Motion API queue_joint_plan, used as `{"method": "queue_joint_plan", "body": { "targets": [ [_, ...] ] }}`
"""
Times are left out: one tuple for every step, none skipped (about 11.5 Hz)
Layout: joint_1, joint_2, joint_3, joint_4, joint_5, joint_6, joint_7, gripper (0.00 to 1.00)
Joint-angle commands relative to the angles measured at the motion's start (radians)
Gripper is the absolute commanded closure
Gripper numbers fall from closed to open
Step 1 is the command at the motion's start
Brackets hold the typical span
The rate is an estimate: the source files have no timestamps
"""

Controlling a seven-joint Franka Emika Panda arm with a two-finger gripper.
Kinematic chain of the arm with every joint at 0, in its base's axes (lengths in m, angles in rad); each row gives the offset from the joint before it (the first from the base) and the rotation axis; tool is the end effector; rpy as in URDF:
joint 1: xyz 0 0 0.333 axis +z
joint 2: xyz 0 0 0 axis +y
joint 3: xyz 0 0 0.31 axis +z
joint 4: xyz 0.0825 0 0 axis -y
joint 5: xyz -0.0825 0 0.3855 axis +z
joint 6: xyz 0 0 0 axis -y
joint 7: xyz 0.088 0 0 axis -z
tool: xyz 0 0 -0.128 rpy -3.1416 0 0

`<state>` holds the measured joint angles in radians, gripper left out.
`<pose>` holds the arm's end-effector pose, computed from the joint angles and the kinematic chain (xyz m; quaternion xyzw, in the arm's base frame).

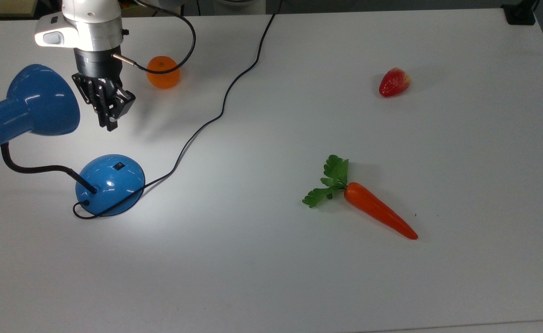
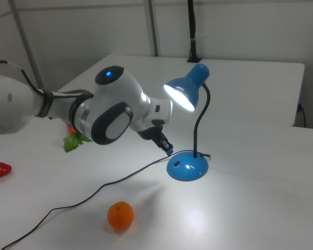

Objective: Turn off lamp
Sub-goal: 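Move the gripper over the blue lamp base toward its switch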

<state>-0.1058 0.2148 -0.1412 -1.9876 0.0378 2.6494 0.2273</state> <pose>0.6223 -0.1540 0.3812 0.9453 -0.2381 0.2228 0.0040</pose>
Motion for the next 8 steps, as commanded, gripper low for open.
{"method": "queue_joint_plan", "body": {
  "targets": [
    [0.017,0.072,-0.008,-0.027,0.014,0.161,0.049,0.80],
    [0.017,0.081,-0.008,-0.025,0.016,0.170,0.050,0.80],
    [0.015,0.086,-0.008,-0.022,0.016,0.178,0.056,0.80],
    [0.017,0.090,-0.008,-0.020,0.016,0.181,0.061,0.80],
    [0.017,0.092,-0.008,-0.019,0.014,0.182,0.060,0.80],
    [0.018,0.100,-0.008,-0.016,0.014,0.182,0.061,0.80],
    [0.018,0.113,-0.008,0.002,0.014,0.182,0.061,0.80],
    [0.018,0.132,-0.008,0.022,0.014,0.182,0.066,0.80]
  ]
}}
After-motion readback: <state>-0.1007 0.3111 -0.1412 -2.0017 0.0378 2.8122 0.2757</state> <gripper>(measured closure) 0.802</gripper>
